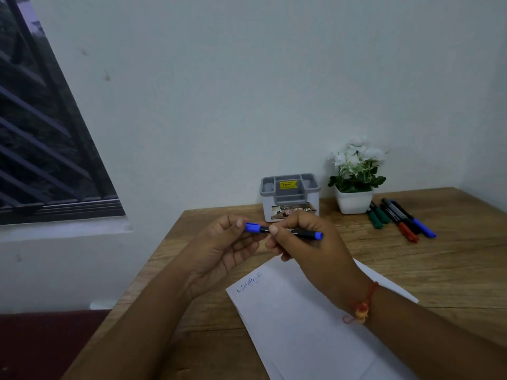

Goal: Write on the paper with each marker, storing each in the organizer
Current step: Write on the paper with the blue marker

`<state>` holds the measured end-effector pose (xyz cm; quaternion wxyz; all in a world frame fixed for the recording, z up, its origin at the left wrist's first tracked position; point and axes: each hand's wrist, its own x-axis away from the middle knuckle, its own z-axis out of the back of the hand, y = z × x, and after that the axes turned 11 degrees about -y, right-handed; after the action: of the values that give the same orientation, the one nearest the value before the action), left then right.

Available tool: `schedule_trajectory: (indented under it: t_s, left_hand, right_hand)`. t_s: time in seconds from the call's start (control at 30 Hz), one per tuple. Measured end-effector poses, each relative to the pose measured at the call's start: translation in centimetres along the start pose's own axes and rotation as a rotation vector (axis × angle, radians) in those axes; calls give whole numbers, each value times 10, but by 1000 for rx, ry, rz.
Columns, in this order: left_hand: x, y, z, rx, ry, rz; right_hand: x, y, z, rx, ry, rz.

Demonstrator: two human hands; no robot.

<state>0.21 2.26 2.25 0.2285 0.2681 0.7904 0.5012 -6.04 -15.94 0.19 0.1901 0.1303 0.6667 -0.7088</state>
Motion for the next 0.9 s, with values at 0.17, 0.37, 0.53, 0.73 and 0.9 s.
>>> schedule_trajectory:
  t_s: [0.17,0.37,0.53,0.73,0.9]
  left_hand:
    - [0,-1,-6,-17,16,-48]
    - [-8,-4,-12,-44,179,-210]
    - [-28,19,-6,-323,476,-440]
    - [-77,42,-17,-765,615,-575]
    - [-113,29,-20,-960,598,-578]
  right_hand:
    - [0,-3,2,-94,4,-78]
    - [-6,-11,8,-401,72,-223]
    - [-8,3,24,49,296,-162]
    - [-5,11,27,599,135,-68]
    - [-5,8,32,791,91,-66]
